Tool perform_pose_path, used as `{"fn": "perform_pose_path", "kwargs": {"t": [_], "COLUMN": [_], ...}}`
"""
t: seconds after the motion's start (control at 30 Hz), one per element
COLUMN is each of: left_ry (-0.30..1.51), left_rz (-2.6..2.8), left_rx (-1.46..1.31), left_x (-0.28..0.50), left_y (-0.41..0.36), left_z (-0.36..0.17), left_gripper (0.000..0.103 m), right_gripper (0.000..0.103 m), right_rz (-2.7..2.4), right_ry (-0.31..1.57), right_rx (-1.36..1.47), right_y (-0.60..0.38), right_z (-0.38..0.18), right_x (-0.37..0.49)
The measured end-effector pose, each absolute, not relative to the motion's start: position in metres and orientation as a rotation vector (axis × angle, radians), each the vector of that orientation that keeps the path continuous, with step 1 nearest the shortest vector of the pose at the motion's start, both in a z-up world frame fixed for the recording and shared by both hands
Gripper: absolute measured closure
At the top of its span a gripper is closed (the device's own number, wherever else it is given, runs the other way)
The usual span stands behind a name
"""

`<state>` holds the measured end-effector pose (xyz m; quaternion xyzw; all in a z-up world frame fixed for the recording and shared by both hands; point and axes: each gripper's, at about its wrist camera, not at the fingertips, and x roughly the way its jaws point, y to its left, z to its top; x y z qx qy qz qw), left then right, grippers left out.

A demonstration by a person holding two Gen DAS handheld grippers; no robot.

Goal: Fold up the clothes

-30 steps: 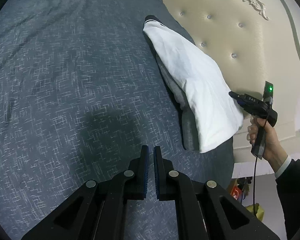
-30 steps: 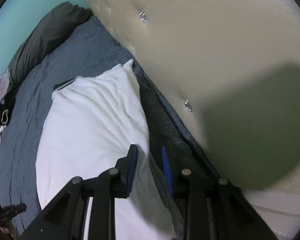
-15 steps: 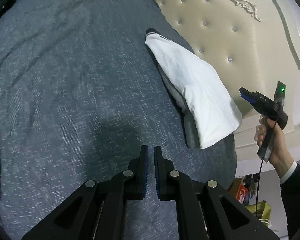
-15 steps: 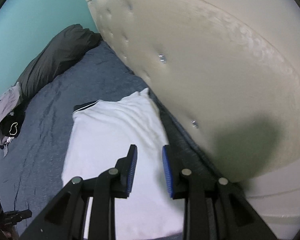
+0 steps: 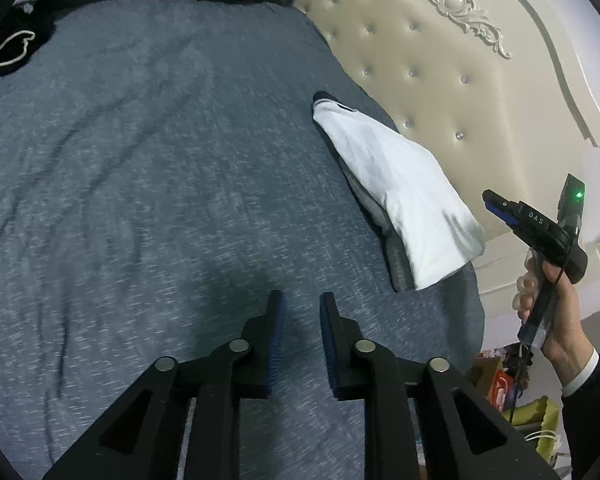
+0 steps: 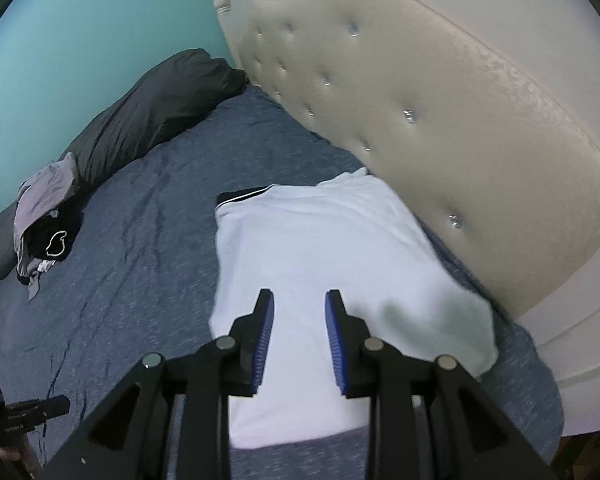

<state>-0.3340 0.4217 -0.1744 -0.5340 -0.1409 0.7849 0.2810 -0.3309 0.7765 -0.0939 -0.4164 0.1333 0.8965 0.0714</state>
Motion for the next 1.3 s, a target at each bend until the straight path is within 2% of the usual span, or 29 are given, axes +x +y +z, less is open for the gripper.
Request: {"fn": "perform_pose_path", "kwargs": {"t": [0.23,0.33,0.5,0.73,0.77,0.83,0.93,1.0,1.1,1.3], "left_ry": [-0.364,-0.362,-0.345,-0.317,-0.315,-0.319,-0.31,-0.296,-0.281,-0.26], "left_rz": [2.128,2.136,2.145,2.146,2.147,2.144,2.139,2.139,2.145,2.162], "left_rx": [-1.385,-1.363,-1.319,-1.245,-1.234,-1.219,-1.19,-1.165,-1.135,-1.084], "left_x": [-0.327,-0.322,-0.312,-0.295,-0.293,-0.29,-0.282,-0.276,-0.267,-0.244], "left_y": [0.394,0.383,0.368,0.353,0.352,0.349,0.345,0.343,0.339,0.328], "left_z": [-0.159,-0.154,-0.149,-0.142,-0.142,-0.142,-0.141,-0.139,-0.134,-0.121], "left_gripper": [0.081,0.075,0.073,0.068,0.067,0.065,0.063,0.057,0.053,0.045], "right_gripper": [0.076,0.075,0.065,0.064,0.052,0.034,0.034,0.034,0.033,0.024], "right_rz": [2.725,2.736,2.747,2.769,2.77,2.775,2.772,2.77,2.771,2.774], "right_ry": [0.41,0.391,0.372,0.356,0.351,0.341,0.328,0.32,0.317,0.31], "right_rx": [-1.212,-1.192,-1.138,-1.069,-1.057,-1.03,-1.018,-1.01,-0.989,-0.961], "right_y": [0.733,0.714,0.682,0.645,0.64,0.628,0.616,0.607,0.597,0.576], "right_z": [-0.082,-0.077,-0.071,-0.065,-0.064,-0.064,-0.064,-0.064,-0.064,-0.064], "right_x": [-0.311,-0.303,-0.283,-0.246,-0.241,-0.231,-0.22,-0.212,-0.2,-0.177]}}
